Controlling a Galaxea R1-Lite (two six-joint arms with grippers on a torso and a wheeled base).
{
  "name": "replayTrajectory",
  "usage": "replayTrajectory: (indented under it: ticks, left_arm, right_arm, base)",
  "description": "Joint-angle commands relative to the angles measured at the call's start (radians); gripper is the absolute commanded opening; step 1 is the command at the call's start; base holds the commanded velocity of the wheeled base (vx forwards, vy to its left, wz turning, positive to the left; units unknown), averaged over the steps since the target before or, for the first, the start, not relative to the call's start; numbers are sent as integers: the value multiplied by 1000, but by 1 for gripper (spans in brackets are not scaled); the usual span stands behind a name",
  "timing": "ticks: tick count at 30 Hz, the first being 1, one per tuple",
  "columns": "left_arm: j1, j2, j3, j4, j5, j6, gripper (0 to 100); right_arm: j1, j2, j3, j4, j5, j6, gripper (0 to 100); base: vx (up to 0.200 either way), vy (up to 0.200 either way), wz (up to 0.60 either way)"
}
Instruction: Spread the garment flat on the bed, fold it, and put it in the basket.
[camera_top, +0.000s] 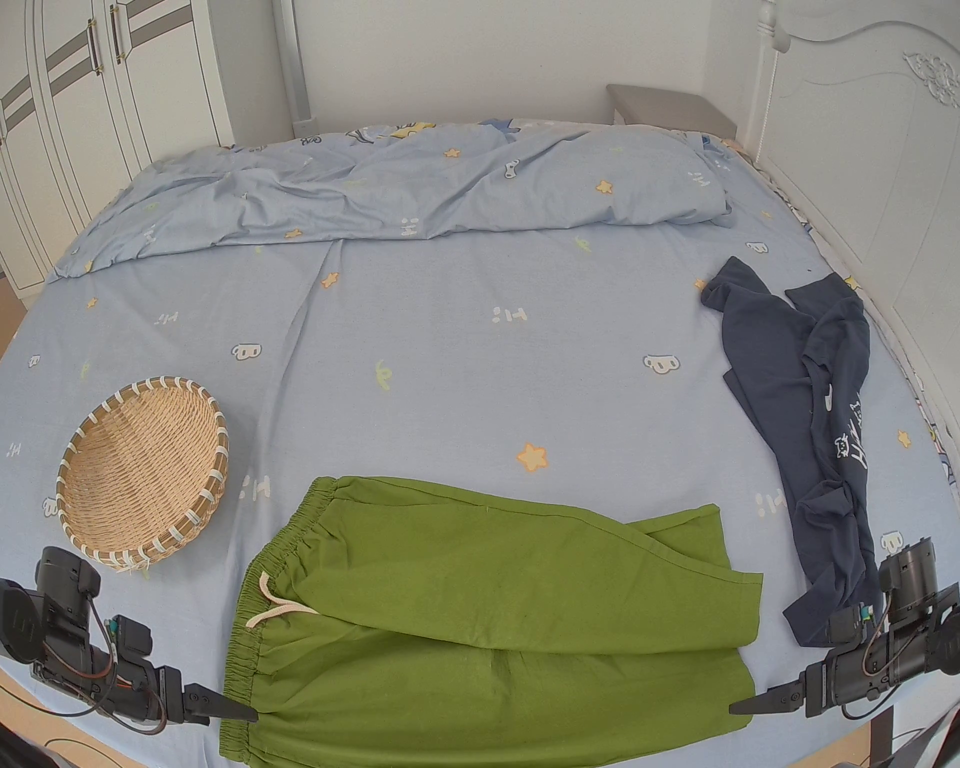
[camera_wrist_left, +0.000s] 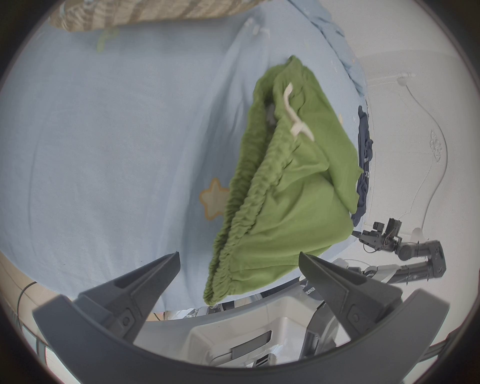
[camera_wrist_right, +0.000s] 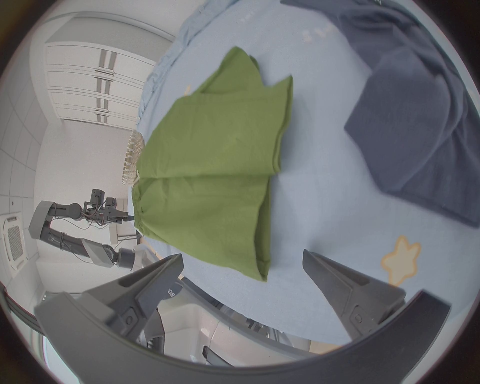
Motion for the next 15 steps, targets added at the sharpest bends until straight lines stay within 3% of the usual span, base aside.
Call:
replayTrajectory:
  ticks: [1,5,8,15]
  left_arm:
    - [-21,-251,-204,164,-4,-114,100]
    - [-70,-268,-383,276,-2,-134,100]
    - [-90,-234,-452,274,1,-134,100]
    - [-168,33,-692,222,1,-135,100]
  right_arm:
    - [-26,-241,-21,-4,-4,31,100]
    - [-31,-321,-91,31,-9,63,100]
    - [-40,-324,-154,74,-9,64,100]
    - [-44,-309,-366,143,-7,64,100]
  base:
    - [0,0,0]
    - [0,0,0]
    - [0,0,0]
    - [0,0,0]
